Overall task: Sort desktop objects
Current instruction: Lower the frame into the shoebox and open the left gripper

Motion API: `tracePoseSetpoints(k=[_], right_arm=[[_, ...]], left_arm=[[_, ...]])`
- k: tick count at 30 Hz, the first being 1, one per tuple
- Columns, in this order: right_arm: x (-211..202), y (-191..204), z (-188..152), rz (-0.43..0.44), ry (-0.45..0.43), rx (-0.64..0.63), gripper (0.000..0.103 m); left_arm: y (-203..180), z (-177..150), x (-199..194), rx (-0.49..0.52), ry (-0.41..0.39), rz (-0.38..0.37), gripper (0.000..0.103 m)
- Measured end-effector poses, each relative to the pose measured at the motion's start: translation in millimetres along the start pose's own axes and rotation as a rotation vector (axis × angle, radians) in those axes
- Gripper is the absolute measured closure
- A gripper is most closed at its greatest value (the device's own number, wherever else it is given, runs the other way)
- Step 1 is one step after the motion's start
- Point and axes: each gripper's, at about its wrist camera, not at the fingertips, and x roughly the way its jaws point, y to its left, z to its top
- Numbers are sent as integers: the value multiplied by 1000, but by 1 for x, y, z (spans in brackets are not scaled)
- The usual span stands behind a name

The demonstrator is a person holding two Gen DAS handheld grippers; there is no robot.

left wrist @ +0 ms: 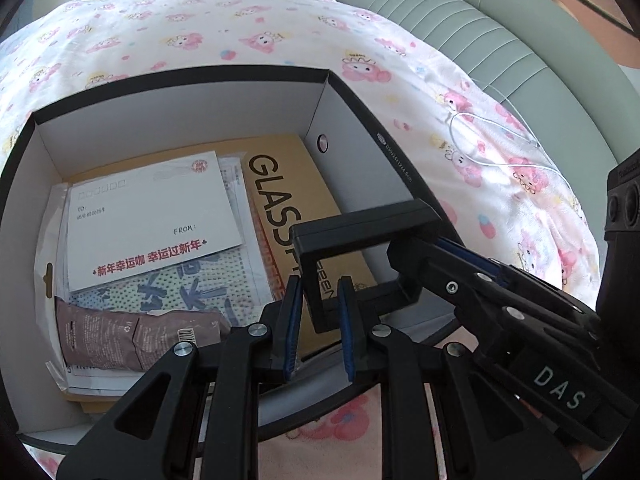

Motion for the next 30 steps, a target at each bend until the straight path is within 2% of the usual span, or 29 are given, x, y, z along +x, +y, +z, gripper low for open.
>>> tracePoseSetpoints(k=[5,14,22,26,27,28,30], right_arm=[[-5,3,-4,-39,-20,-11,78],[-16,6,-9,-37,-32,-16,78],[-33,34,-5,-38,-44,-55,78],[-39,64,3,-54,-58,-86,76],[-41,74,4,-63,-64,-95,74],[-43,83,6,-73,-71,-104,67],[-45,101,9,-81,-80,-108,63]], left_arm=[[4,-1,-4,-12,-7,3,88],[6,-2,-19,-18,-31,-1,88],[17,7,-61,-38,-106,38,86],[35,16,-98,-51,-173,116,82],[40,19,-107,-56,-189,139,76],[45,20,-115,-59,-207,160,71],[55,23,-133,-68,-242,202,67]])
